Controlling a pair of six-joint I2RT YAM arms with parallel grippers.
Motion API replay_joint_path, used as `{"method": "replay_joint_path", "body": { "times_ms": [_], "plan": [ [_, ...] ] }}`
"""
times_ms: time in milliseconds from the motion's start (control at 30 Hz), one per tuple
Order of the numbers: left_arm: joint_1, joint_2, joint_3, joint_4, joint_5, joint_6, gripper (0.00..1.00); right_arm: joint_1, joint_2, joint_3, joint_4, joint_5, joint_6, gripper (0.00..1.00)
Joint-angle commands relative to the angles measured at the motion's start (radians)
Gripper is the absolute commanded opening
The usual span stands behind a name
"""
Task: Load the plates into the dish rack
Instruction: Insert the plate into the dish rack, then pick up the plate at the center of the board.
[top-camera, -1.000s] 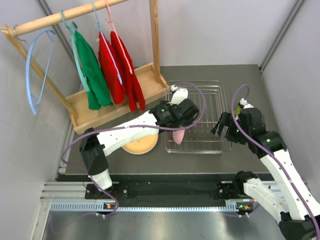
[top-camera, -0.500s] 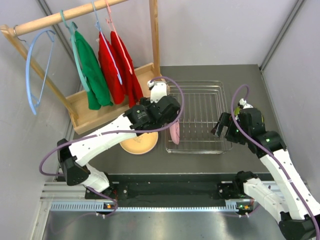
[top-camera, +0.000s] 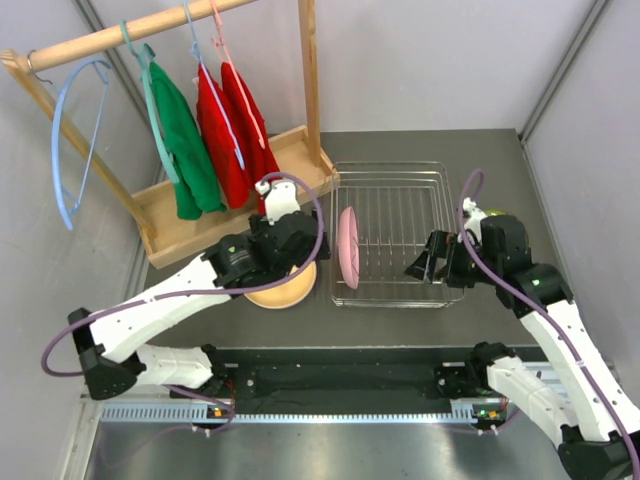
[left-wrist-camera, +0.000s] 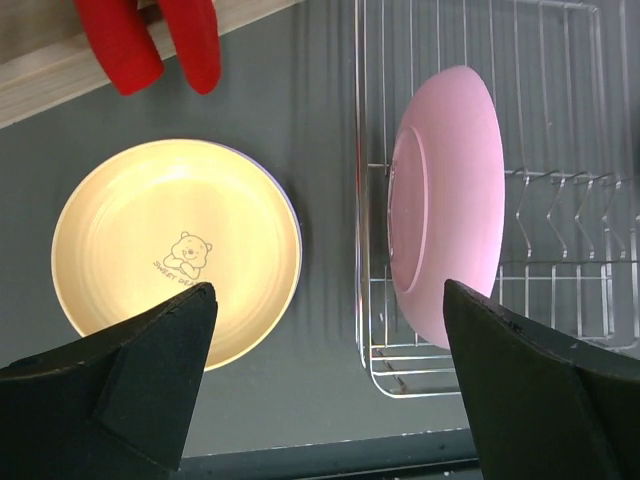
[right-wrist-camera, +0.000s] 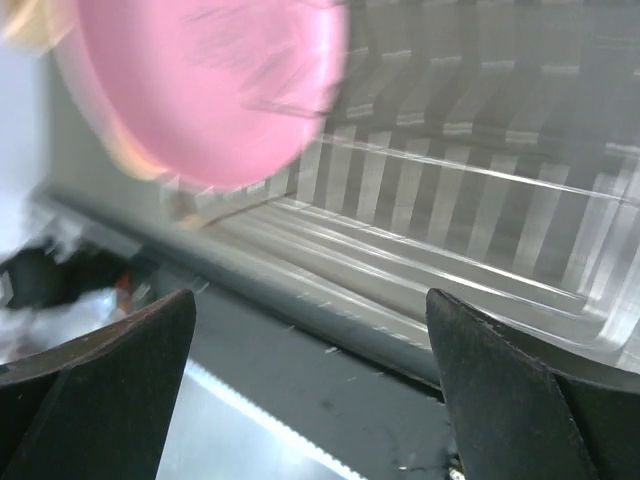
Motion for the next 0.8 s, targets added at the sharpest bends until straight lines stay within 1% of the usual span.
{"method": "replay_joint_path", "body": {
  "times_ms": [0,100,133,200,233,267,333,367,433,467,533,567,700,767],
  "plan": [
    [0.001,-0.106,-0.033,0.035,-0.037,-0.044,0.99,0.033,-0.068,-0.034,0.073,-0.317,-0.05,0.97],
    [0.009,-0.137,-0.049,0.011,-0.072,-0.061,0.99,0.14,-0.128,-0.083,0.1,-0.34,-0.009,0.98],
    [0.012,-0.139,-0.052,0.003,-0.077,-0.067,0.99,0.204,-0.136,-0.1,0.146,-0.343,0.016,0.98],
    [0.022,-0.142,-0.05,-0.012,-0.083,-0.07,0.99,0.277,-0.139,-0.155,0.194,-0.33,0.083,0.98],
    [0.025,-0.143,-0.049,-0.021,-0.087,-0.078,0.99,0.311,-0.132,-0.171,0.218,-0.296,0.106,0.98],
    [0.029,-0.143,-0.046,-0.032,-0.095,-0.086,0.99,0.39,-0.125,-0.183,0.252,-0.269,0.14,0.98],
    [0.03,-0.146,-0.047,-0.054,-0.11,-0.104,0.99,0.472,-0.107,-0.212,0.304,-0.186,0.176,0.99],
    [0.032,-0.151,-0.052,-0.06,-0.112,-0.109,0.99,0.536,-0.096,-0.223,0.359,-0.16,0.203,0.99],
    [0.033,-0.169,-0.067,-0.051,-0.109,-0.11,0.99,0.591,-0.053,-0.243,0.399,-0.095,0.22,0.99],
    [0.036,-0.18,-0.073,-0.048,-0.109,-0.109,0.99,0.633,-0.008,-0.246,0.431,-0.071,0.223,0.99],
    [0.039,-0.189,-0.085,-0.049,-0.109,-0.106,0.99,0.664,0.037,-0.251,0.47,0.015,0.22,0.99],
    [0.042,-0.195,-0.088,-0.052,-0.109,-0.106,0.99,0.673,0.078,-0.254,0.491,0.029,0.216,0.99],
    [0.059,-0.217,-0.134,-0.075,-0.106,-0.126,0.99,0.679,0.157,-0.259,0.623,0.121,0.223,0.99],
    [0.081,-0.235,-0.153,-0.071,-0.089,-0.13,0.99,0.678,0.192,-0.256,0.662,0.152,0.222,0.99]
  ]
}}
